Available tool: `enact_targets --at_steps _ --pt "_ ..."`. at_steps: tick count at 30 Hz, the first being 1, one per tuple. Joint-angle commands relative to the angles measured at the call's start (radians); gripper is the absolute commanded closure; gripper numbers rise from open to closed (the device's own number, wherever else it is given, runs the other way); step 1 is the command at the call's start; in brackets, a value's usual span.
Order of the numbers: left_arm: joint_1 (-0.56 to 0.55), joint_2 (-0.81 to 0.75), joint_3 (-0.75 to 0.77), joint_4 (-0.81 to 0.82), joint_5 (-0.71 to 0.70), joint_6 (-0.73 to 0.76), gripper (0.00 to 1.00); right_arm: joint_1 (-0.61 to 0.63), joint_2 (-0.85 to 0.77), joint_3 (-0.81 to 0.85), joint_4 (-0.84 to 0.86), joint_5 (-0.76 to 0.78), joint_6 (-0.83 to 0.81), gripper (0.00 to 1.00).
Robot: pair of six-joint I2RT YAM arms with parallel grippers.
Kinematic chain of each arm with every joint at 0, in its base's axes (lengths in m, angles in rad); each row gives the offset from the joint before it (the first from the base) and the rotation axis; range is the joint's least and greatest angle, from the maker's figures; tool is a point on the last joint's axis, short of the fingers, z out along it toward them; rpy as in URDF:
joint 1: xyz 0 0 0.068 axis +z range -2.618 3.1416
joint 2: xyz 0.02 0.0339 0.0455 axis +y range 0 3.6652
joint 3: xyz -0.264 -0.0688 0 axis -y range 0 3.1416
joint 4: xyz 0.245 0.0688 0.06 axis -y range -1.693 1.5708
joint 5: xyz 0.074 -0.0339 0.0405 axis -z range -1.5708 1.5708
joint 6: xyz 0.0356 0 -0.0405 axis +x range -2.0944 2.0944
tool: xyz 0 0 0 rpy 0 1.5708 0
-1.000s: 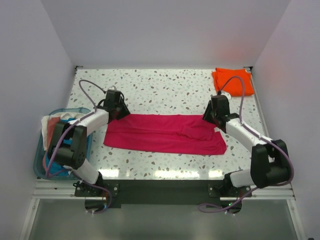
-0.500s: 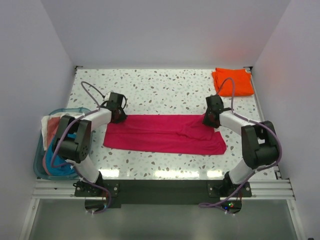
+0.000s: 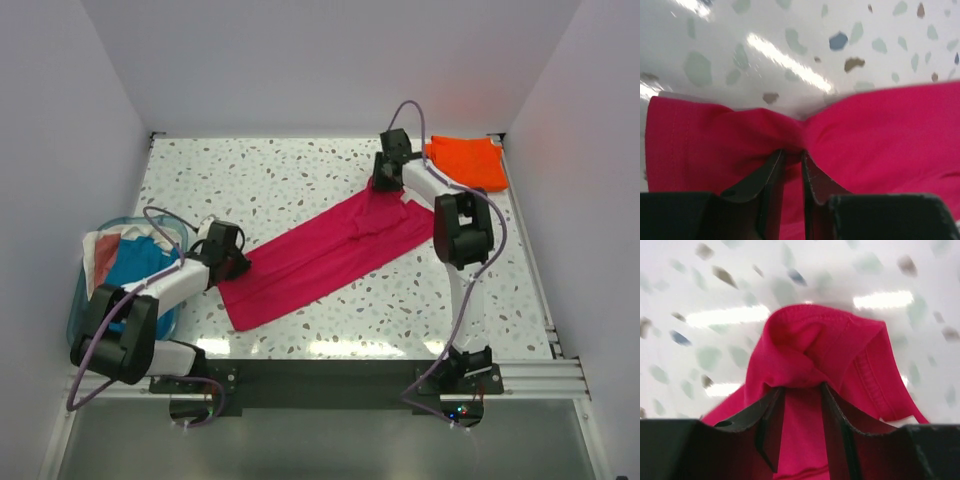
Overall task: Fold and stack the t-shirts
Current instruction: Fold the tshirt
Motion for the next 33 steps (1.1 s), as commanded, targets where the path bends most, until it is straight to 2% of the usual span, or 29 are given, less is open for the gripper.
enact_targets --at_steps 1,2,3,6,8,10,13,14,17,18,20,21,24,33 --pt "-0.071 -0.051 -0.087 -0.043 0.100 -0.085 0.75 0.054 0.132 0.275 -0.085 -0.057 -0.134 0.59" --pt "-0.107 -0.070 -0.104 -0.049 0.105 -0.091 0.73 0.061 0.160 0.343 -0.111 -0.049 -0.173 0.56" --pt "-0.128 -0.113 -0.111 -0.055 0.108 -0.099 0.65 0.071 0.189 0.454 -0.134 -0.040 -0.194 0.54" --pt "-0.163 -0.209 -0.097 -0.096 0.099 -0.053 0.49 0.074 0.220 0.587 -0.194 0.004 -0.226 0.38" --pt "-0.163 -0.271 -0.042 -0.142 0.067 0.028 0.41 0.074 0.166 0.597 -0.203 0.038 -0.235 0.25" --pt "-0.163 -0.292 0.042 -0.181 0.007 0.125 0.36 0.073 0.104 0.551 -0.191 0.101 -0.220 0.21" --pt "-0.165 -0.244 0.168 -0.172 0.003 0.278 0.36 0.070 -0.025 0.439 -0.191 0.170 -0.169 0.20" --pt "-0.166 -0.180 0.205 -0.204 0.022 0.309 0.42 0.070 -0.089 0.402 -0.194 0.176 -0.134 0.20" --pt "-0.210 -0.048 0.313 -0.224 0.034 0.421 0.47 0.070 -0.181 0.217 -0.177 0.199 -0.064 0.26" --pt "-0.230 -0.019 0.333 -0.227 0.028 0.471 0.51 0.070 -0.233 0.110 -0.167 0.202 -0.048 0.32" --pt "-0.278 0.076 0.395 -0.261 0.016 0.512 0.53 0.067 -0.283 0.005 -0.127 0.204 0.004 0.37" --pt "-0.289 0.104 0.412 -0.273 -0.001 0.544 0.58 0.065 -0.318 -0.093 -0.086 0.199 0.019 0.37" --pt "-0.313 0.202 0.460 -0.319 -0.001 0.584 0.63 0.058 -0.327 -0.201 -0.044 0.179 0.062 0.39" --pt "-0.378 0.296 0.429 -0.388 -0.079 0.564 0.63 0.038 -0.186 -0.180 -0.050 0.158 0.078 0.44"
